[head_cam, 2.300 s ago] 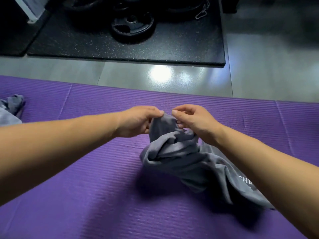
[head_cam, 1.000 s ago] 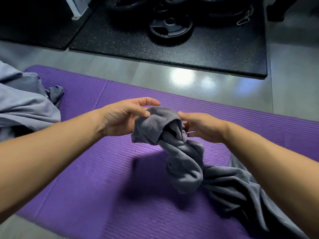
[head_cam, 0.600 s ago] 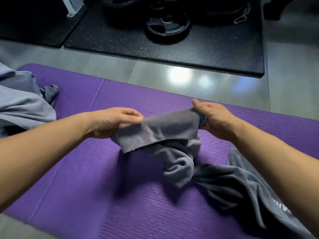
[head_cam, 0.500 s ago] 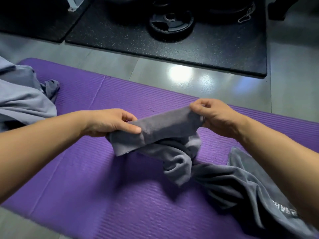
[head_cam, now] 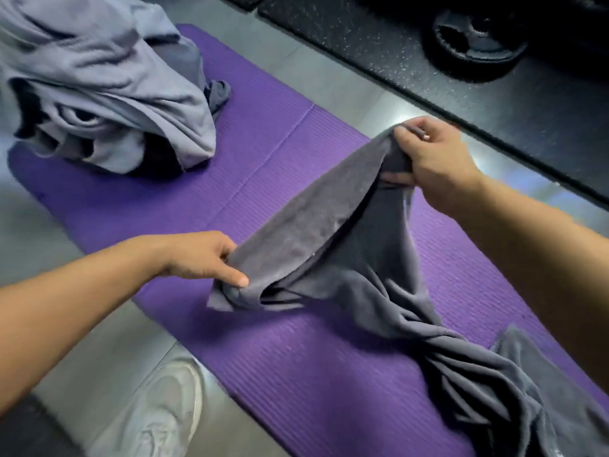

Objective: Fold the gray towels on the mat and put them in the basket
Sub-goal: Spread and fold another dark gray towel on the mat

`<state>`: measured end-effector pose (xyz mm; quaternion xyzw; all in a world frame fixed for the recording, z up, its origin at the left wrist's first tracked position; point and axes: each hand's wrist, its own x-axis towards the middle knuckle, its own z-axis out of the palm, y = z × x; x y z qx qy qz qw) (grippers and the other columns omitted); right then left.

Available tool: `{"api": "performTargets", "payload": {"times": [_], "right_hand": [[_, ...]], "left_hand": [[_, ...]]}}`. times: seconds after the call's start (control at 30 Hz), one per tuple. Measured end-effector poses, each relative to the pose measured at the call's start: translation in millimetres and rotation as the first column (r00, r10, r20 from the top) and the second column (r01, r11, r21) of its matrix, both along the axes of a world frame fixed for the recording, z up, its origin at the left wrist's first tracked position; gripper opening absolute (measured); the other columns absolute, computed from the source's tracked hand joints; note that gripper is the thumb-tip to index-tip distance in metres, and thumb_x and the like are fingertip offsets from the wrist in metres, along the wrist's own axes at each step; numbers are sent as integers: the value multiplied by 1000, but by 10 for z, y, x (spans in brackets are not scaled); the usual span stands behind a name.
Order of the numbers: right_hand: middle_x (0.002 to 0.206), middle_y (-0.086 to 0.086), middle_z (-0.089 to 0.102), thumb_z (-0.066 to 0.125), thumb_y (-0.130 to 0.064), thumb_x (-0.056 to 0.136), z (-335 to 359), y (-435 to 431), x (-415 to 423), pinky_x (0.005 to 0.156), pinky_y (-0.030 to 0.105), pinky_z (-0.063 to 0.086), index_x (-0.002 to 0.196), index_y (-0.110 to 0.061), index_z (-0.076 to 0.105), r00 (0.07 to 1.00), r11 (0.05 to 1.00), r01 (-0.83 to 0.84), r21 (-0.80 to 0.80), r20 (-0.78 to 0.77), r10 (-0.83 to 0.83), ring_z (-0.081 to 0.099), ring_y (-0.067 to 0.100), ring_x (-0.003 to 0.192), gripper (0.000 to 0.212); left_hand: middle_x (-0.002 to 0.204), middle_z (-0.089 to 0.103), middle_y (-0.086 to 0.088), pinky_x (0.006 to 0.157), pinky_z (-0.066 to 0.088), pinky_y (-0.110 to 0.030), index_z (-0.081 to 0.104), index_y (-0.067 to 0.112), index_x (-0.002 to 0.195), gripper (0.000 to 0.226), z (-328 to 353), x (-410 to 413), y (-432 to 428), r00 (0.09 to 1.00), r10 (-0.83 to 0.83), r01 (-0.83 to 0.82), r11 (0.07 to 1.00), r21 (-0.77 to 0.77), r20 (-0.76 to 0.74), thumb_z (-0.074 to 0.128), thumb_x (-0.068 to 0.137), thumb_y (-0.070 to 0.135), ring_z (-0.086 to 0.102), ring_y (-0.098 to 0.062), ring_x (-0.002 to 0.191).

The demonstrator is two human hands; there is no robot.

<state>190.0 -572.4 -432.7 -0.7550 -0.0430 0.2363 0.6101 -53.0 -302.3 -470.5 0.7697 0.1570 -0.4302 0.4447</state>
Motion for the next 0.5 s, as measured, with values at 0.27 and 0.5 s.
{"api": "performTargets", "payload": {"times": [0.27,0.5], "right_hand": [[80,-7,64,60,-37,93,-432,754,168,72,52,61,94,-21,71,926,878,-45,-477,311,216,70,28,72,20],[89,3,71,60,-40,92,-997,1452,368,85,50,58,94,-20,72,952,845,-39,-533,237,193,71,32,83,24]], "left_hand": [[62,56,-5,41,48,-19,58,10,84,26,-396,-510,117,439,889,-869,456,-191,129,58,102,28,46,-6,41],[54,59,-5,39,41,-16,65,4,78,15,-530,-697,556,606,794,-788,608,-94,52,77,85,10,48,-7,40]]}}
